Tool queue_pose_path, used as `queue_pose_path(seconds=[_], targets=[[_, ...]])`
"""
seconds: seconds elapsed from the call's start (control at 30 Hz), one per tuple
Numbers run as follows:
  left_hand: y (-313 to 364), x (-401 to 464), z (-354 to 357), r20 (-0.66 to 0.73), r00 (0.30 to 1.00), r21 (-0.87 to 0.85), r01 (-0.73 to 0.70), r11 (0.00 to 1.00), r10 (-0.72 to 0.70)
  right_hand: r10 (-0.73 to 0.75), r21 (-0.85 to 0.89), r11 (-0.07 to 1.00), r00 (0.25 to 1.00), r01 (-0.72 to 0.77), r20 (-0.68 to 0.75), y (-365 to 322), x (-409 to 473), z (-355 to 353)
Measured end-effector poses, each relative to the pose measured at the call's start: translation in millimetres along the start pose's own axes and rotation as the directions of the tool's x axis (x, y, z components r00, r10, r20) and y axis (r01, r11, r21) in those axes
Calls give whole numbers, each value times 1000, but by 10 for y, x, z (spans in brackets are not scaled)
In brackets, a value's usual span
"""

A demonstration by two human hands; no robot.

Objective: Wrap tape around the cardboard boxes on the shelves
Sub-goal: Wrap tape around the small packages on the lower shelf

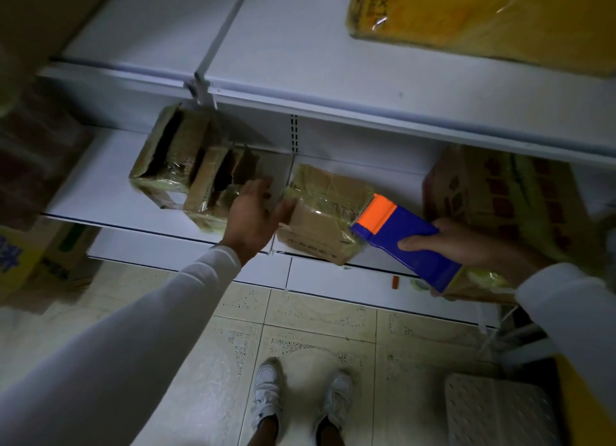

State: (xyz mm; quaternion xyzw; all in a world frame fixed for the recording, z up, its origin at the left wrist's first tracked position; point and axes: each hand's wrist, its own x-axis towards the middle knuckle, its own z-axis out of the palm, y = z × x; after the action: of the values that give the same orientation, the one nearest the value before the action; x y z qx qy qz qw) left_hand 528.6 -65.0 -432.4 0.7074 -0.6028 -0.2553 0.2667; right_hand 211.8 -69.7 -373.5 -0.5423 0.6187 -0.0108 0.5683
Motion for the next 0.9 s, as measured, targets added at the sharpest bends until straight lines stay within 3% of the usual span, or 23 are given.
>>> queue_pose_path(seconds=[0.1,0.2,0.3,0.4,0.53,0.63,0.9], targets=[[196,-99,-2,-73,937,105,-333,937,341,4,44,999,1000,-4,5,30,-5,49],[373,-31,155,50,858,106,-513,852,511,8,61,998,1000,-8,13,37,-24,128],[476,97,381,278,837,243,-536,808,471,-13,95,995,1000,12,14,71,-49,256],[365,194,523,405,802,434,-591,680,438,-36,148,988,999,36,-5,129,-97,383],[341,376,488,539,687,357,-710,606,487,-84,216,972,996,90,-39,255,-198,520],[353,458,450,564,623,302,-766,567,542,-95,260,961,995,99,-31,353,-353,576],[354,520,449,614,573,288,-803,521,543,49,312,950,992,-11,-114,634,-550,780]])
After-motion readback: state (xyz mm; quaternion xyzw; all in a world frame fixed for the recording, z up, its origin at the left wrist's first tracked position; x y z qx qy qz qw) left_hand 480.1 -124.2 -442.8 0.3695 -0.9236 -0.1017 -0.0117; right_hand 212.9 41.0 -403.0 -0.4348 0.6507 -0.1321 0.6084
